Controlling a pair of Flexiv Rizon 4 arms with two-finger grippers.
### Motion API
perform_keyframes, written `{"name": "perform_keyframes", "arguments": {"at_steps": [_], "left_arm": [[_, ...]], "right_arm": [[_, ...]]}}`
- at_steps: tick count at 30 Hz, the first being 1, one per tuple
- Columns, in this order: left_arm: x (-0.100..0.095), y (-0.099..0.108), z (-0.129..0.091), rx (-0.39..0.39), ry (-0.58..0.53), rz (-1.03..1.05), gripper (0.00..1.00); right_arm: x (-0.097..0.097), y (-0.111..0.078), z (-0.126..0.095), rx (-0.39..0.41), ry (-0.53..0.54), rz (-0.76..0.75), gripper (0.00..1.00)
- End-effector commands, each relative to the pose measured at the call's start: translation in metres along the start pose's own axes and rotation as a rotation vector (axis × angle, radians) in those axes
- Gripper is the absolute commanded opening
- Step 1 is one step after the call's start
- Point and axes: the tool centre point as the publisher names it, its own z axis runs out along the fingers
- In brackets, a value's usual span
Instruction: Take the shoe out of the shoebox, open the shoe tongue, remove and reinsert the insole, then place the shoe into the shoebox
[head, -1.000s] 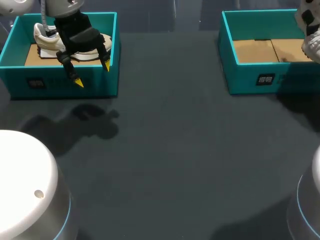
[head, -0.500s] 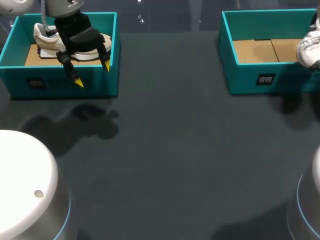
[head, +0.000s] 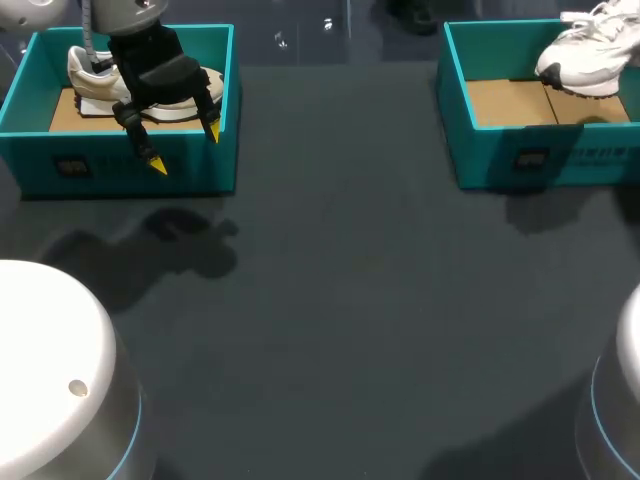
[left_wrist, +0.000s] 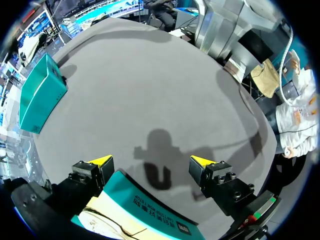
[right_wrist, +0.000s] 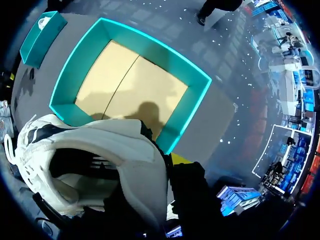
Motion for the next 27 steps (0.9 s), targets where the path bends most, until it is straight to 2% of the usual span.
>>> {"name": "perform_keyframes", "arguments": {"at_steps": [1, 6, 7, 9, 11, 17, 21, 27], "left_arm": [[0.002, 0.000, 0.000, -0.003, -0.002, 0.001, 1.00], [0.002, 0.000, 0.000, -0.003, -0.002, 0.001, 1.00], [0.002, 0.000, 0.000, -0.003, -0.002, 0.001, 1.00], [0.002, 0.000, 0.000, -0.003, -0.002, 0.001, 1.00], [0.002, 0.000, 0.000, -0.003, -0.002, 0.001, 1.00], [0.002, 0.000, 0.000, -0.003, -0.002, 0.001, 1.00], [0.002, 0.000, 0.000, -0.003, -0.002, 0.001, 1.00], [0.002, 0.000, 0.000, -0.003, -0.002, 0.001, 1.00]], "right_arm": [[-0.005, 0.004, -0.004, 0.025, 0.112, 0.228, 0.00], [-0.005, 0.004, -0.004, 0.025, 0.112, 0.228, 0.00], [-0.005, 0.004, -0.002, 0.017, 0.086, 0.280, 0.00], [-0.005, -0.001, 0.003, -0.035, 0.100, 0.371, 0.00], [-0.004, -0.004, 0.007, -0.032, 0.062, 0.441, 0.00], [-0.001, -0.009, 0.015, -0.072, 0.033, 0.546, 0.00], [0.004, -0.012, 0.020, -0.097, -0.043, 0.584, 0.00], [0.004, -0.012, 0.020, -0.097, -0.043, 0.584, 0.00]]}}
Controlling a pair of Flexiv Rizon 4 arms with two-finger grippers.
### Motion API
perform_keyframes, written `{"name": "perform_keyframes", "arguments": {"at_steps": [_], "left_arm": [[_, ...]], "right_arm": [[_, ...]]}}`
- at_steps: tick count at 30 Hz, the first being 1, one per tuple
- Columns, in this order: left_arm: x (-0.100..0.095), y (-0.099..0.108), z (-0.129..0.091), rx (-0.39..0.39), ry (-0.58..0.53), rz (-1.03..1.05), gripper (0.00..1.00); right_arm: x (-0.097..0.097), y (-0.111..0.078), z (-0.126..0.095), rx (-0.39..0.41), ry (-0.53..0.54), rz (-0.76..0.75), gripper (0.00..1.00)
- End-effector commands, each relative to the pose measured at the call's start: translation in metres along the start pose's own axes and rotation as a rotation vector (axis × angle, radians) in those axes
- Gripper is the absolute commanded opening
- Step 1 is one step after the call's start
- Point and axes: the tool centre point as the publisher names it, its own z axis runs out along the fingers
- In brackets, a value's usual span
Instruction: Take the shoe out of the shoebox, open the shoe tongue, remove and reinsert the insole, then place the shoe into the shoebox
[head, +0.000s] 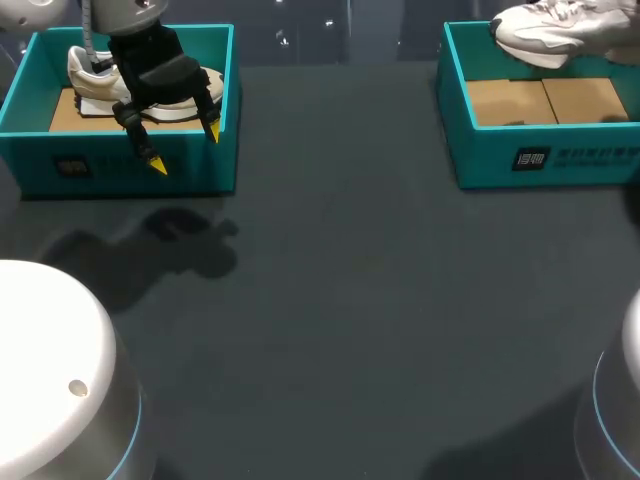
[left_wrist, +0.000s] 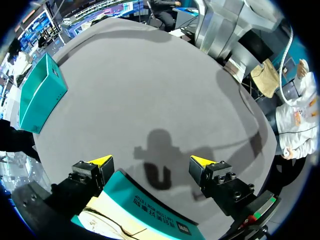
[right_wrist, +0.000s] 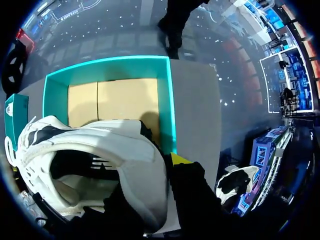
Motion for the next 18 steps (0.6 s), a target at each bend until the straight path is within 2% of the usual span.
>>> {"name": "perform_keyframes", "arguments": {"at_steps": [1, 7, 10, 18], "left_arm": [[0.002, 0.000, 0.000, -0.003, -0.002, 0.001, 1.00], [0.002, 0.000, 0.000, -0.003, -0.002, 0.001, 1.00], [0.002, 0.000, 0.000, -0.003, -0.002, 0.001, 1.00], [0.002, 0.000, 0.000, -0.003, -0.002, 0.001, 1.00]], "right_arm": [[0.000, -0.010, -0.002, -0.071, -0.003, 0.002, 0.00], [0.000, -0.010, -0.002, -0.071, -0.003, 0.002, 0.00], [0.001, -0.009, 0.005, -0.105, -0.012, 0.014, 0.00], [0.005, -0.011, 0.026, -0.132, -0.044, 0.045, 0.00]]}}
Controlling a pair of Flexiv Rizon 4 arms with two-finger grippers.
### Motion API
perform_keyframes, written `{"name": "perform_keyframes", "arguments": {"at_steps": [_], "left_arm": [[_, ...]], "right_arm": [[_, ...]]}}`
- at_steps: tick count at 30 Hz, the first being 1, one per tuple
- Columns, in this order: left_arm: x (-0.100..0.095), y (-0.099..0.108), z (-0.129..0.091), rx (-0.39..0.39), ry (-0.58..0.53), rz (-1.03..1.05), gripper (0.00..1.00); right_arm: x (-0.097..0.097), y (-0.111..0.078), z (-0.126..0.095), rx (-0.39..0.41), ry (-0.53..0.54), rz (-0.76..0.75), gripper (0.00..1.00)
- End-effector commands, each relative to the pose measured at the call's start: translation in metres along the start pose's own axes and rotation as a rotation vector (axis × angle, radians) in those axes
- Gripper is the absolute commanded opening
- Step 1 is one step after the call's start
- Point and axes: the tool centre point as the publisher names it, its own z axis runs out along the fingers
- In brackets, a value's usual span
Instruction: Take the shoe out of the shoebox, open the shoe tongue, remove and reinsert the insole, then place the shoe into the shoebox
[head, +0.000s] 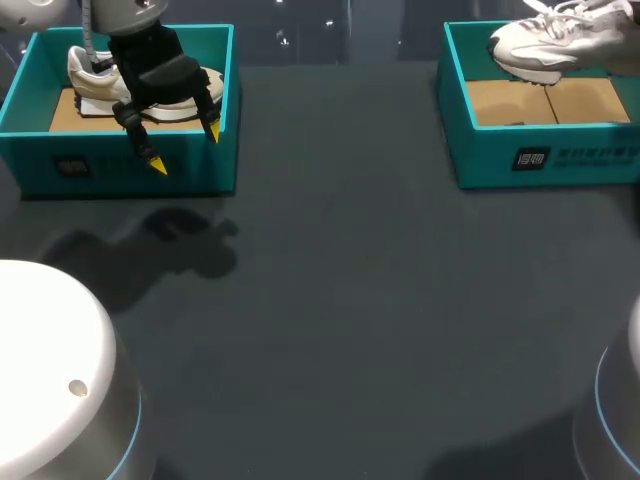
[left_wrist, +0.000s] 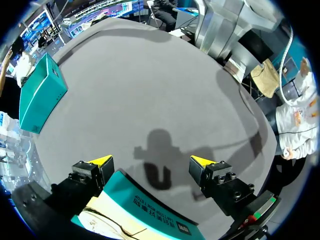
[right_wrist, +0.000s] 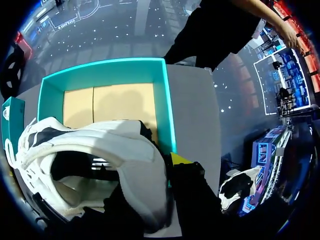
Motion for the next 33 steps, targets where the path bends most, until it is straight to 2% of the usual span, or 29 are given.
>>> {"name": "perform_keyframes", "arguments": {"at_steps": [1, 16, 30, 33], "left_arm": [[0.002, 0.000, 0.000, -0.003, -0.002, 0.001, 1.00], [0.002, 0.000, 0.000, -0.003, -0.002, 0.001, 1.00], [0.002, 0.000, 0.000, -0.003, -0.002, 0.001, 1.00], [0.002, 0.000, 0.000, -0.003, -0.002, 0.001, 1.00]], "right_arm": [[0.006, -0.007, 0.009, -0.038, -0.023, 0.009, 0.00], [0.007, -0.023, 0.052, -0.117, -0.063, 0.049, 0.00], [0.006, -0.025, 0.053, -0.118, -0.064, 0.048, 0.00], [0.009, -0.023, 0.067, -0.126, -0.079, 0.051, 0.00]]}}
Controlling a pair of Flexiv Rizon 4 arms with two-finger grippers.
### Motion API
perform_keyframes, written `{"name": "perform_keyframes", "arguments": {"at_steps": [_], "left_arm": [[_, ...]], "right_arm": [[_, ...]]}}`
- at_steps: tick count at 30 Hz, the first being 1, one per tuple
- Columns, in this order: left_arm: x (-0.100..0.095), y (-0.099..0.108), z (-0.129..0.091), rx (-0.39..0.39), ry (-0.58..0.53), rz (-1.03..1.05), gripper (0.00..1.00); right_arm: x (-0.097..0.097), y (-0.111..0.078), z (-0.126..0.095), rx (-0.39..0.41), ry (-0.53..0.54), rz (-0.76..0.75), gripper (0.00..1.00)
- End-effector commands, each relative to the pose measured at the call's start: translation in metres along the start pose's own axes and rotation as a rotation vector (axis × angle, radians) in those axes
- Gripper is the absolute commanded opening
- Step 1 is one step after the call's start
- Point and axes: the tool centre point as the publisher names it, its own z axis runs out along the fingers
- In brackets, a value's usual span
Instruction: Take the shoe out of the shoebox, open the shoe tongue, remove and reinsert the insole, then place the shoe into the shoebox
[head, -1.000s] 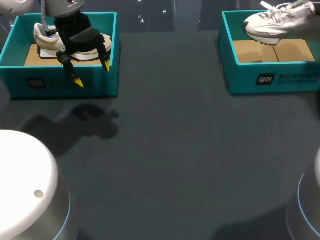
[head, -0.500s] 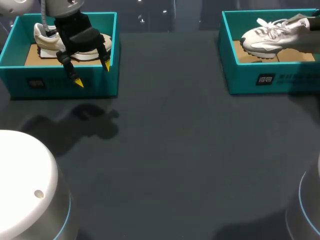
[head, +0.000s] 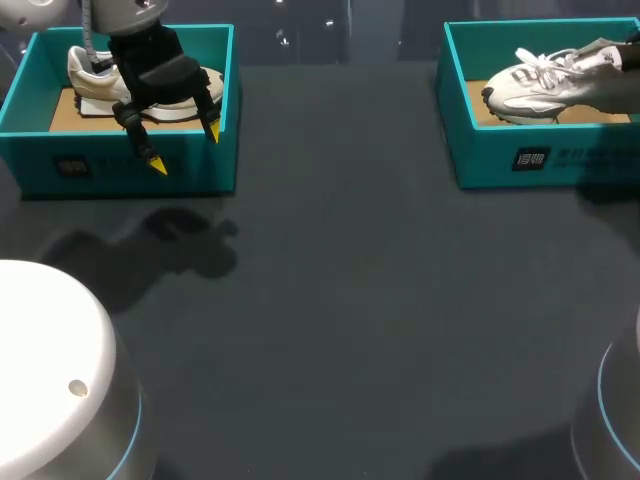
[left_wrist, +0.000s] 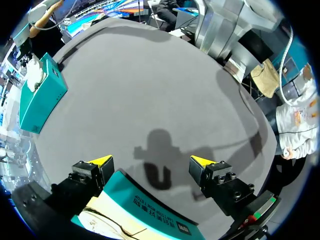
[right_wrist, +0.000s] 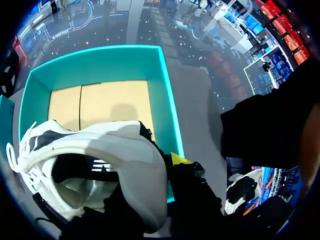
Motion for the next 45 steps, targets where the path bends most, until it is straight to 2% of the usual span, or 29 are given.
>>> {"name": "perform_keyframes", "arguments": {"at_steps": [1, 12, 24, 31, 45], "left_arm": [[0.002, 0.000, 0.000, -0.003, -0.002, 0.001, 1.00], [0.002, 0.000, 0.000, -0.003, -0.002, 0.001, 1.00], [0.002, 0.000, 0.000, -0.003, -0.002, 0.001, 1.00], [0.002, 0.000, 0.000, -0.003, -0.002, 0.001, 1.00], [0.002, 0.000, 0.000, -0.003, -0.002, 0.001, 1.00]], "right_arm": [[0.001, -0.002, 0.017, 0.000, -0.014, 0.011, 0.00], [-0.003, -0.014, 0.037, 0.005, -0.033, 0.054, 0.00], [-0.003, -0.026, 0.053, 0.020, -0.051, 0.026, 0.00], [0.005, -0.035, 0.060, 0.036, -0.048, 0.005, 0.00], [0.013, -0.035, 0.077, 0.064, -0.032, -0.006, 0.00]]}}
